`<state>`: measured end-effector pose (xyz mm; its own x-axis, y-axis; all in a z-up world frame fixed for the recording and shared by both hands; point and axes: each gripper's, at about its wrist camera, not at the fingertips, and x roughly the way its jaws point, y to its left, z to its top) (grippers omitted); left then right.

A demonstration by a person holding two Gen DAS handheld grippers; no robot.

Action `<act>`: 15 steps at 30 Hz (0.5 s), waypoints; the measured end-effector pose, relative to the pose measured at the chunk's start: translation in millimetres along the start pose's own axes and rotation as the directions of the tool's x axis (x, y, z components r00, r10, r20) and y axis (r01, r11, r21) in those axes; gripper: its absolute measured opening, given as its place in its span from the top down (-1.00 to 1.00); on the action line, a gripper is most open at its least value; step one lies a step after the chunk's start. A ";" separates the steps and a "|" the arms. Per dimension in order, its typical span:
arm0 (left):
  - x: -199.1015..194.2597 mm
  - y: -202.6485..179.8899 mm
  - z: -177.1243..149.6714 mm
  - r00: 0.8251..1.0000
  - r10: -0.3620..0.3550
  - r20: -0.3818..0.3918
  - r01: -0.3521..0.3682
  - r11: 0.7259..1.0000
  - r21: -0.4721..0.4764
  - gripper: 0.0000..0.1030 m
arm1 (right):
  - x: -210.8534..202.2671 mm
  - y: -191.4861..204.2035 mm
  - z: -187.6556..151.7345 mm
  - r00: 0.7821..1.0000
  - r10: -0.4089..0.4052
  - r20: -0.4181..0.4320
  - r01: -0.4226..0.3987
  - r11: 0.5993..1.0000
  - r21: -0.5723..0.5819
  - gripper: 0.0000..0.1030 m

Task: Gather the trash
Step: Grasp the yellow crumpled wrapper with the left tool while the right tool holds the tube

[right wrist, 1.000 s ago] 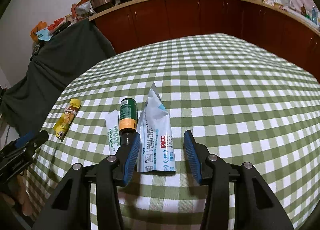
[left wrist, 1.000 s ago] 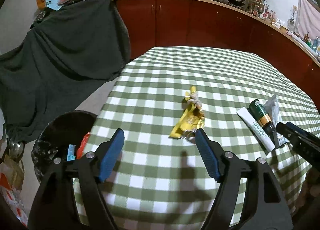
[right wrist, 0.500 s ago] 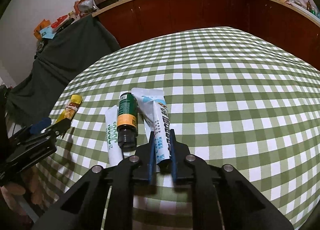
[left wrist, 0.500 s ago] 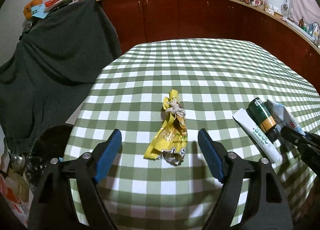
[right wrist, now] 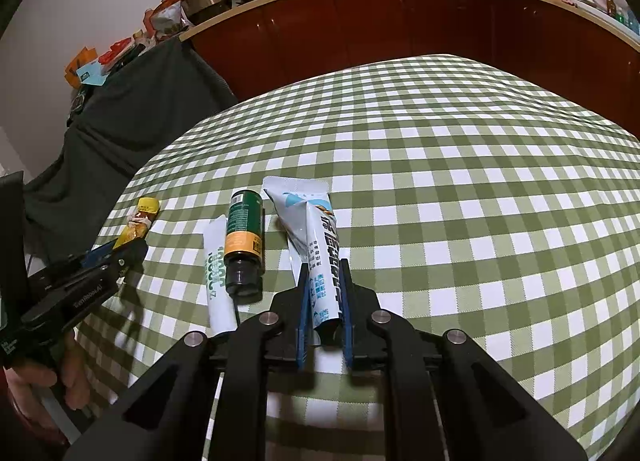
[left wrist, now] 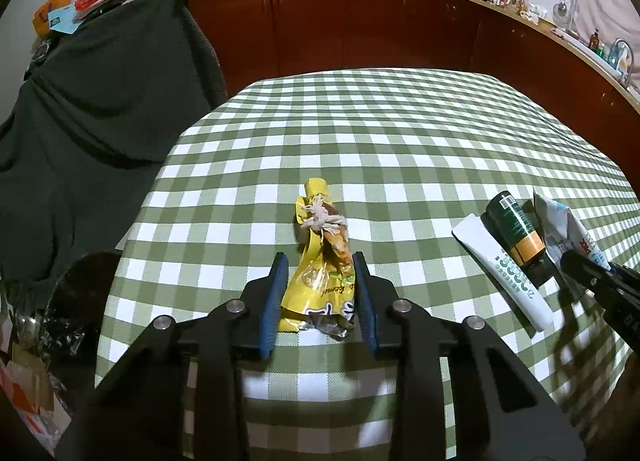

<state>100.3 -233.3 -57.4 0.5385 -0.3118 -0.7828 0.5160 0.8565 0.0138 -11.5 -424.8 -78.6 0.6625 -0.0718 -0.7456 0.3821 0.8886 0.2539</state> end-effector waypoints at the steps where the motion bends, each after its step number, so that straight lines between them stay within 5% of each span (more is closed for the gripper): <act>1: -0.8 1.0 -0.3 1.000 -0.002 0.004 0.002 1.000 -0.008 0.41 | -0.9 -0.2 -0.5 1.000 -0.001 0.001 0.001 1.000 0.003 0.74; 15: -40.3 26.5 -16.1 0.997 0.051 0.065 -0.047 0.998 -0.051 0.42 | -24.9 12.8 -10.2 0.999 0.013 0.043 -0.013 1.000 -0.002 0.74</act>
<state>81.5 -191.3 -35.5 0.6059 -0.2942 -0.7391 0.4553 0.8902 0.0189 -29.7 -407.0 -63.0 0.6944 -0.0798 -0.7151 0.3726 0.8901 0.2624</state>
